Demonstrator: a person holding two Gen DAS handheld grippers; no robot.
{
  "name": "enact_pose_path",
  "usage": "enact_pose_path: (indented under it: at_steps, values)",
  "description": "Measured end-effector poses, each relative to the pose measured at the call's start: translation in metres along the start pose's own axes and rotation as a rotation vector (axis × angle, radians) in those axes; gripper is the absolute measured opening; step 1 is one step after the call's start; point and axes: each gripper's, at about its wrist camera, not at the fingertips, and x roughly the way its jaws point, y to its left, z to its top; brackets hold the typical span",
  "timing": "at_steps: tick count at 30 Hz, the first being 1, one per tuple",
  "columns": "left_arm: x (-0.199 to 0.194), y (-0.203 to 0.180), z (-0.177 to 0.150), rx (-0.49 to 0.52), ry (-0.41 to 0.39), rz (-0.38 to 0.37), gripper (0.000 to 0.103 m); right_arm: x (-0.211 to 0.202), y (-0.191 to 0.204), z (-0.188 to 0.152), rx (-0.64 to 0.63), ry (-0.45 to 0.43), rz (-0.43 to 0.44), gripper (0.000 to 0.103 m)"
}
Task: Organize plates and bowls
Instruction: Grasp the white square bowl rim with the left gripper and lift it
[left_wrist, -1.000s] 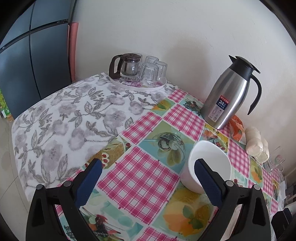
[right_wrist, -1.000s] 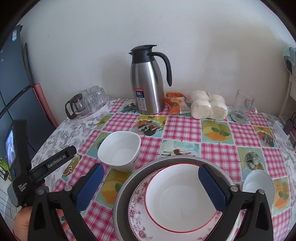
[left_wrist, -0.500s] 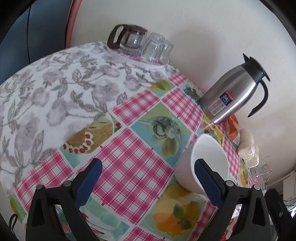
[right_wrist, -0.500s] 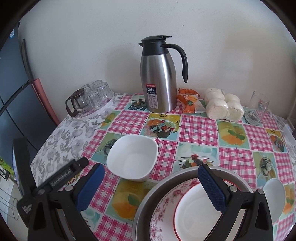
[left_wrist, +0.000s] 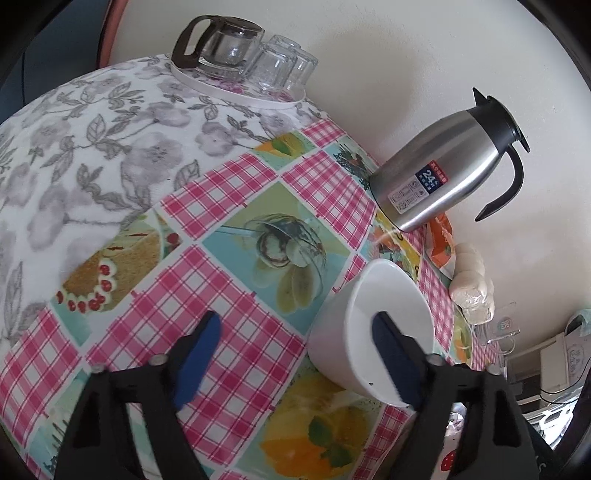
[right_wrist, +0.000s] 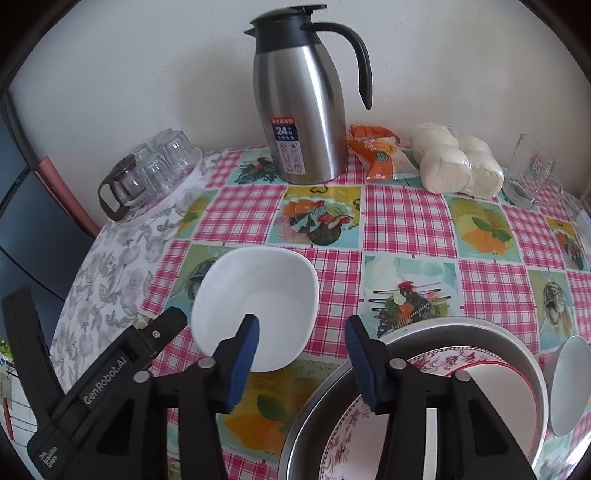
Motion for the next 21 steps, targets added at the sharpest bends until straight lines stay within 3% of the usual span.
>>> enact_pose_path:
  at_steps: [5, 10, 16, 21]
  values:
    - [0.009, -0.006, -0.001, 0.023, 0.025, -0.023, 0.066, 0.013, 0.003, 0.000, 0.004, 0.034, -0.010, 0.044]
    - [0.015, -0.012, -0.002, 0.047, 0.043, -0.034, 0.039, 0.021, 0.008, 0.001, 0.013, 0.048, -0.013, 0.034]
    - [0.017, -0.018, -0.003, 0.072, 0.044, -0.051, 0.021, 0.031, 0.011, 0.000, 0.016, 0.064, -0.066, 0.019]
    - [0.020, -0.024, -0.006, 0.099, 0.041, -0.050, 0.016, 0.037, 0.006, 0.001, 0.026, 0.086, -0.066, 0.014]
